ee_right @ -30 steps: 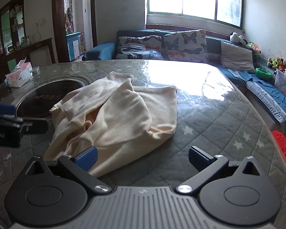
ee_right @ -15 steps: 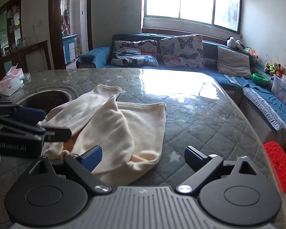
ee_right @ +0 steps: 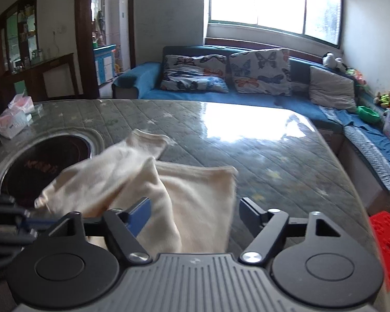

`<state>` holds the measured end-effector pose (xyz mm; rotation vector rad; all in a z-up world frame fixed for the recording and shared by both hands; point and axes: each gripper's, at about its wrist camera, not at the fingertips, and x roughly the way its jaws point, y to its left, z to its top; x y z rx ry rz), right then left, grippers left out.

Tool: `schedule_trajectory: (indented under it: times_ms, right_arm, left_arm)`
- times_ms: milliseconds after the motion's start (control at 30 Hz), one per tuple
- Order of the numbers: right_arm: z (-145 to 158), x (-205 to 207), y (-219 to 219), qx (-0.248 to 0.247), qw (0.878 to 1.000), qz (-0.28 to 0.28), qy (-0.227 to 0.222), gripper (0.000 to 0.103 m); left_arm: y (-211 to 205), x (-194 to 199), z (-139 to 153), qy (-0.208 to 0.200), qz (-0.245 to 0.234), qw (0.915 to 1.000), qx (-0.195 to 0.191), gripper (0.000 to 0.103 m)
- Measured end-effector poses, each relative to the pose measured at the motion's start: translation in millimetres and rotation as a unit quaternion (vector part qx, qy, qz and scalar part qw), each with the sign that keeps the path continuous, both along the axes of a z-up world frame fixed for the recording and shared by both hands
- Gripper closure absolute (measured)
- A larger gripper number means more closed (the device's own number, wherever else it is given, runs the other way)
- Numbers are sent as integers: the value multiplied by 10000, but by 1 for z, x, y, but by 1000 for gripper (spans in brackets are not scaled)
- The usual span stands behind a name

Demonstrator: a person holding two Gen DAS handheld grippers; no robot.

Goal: Fold clothes

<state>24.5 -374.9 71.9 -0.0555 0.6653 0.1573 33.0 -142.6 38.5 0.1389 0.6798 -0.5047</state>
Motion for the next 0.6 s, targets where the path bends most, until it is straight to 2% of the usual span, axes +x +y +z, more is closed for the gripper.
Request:
schedule_trajectory:
  times_ms: [133,233,400,467,533,600]
  right_arm:
    - [-1,29,15,241,9991,318,134,43]
    - [-4,48,28,264,9984,465,185,48]
    - [-19,77,41,294,9971,528,468,63]
    - [-28,85,42,351,9960,530,629,79]
    - [-32,86,40,471,9949,545,699,90]
    - [-29,80,38,460,9956,538,621,94]
  left_arm:
    - [13,-1,4,-4,157,9998,-119,100]
    - [24,-3,5,9,247,9996,-162,100]
    - [32,-1,4,102,334,9992,-172,100]
    - [35,0,4,140,365,9991,-176,100]
    - [38,1,4,179,397,9989,-180,100]
    - [40,2,4,217,429,9987,-184,97]
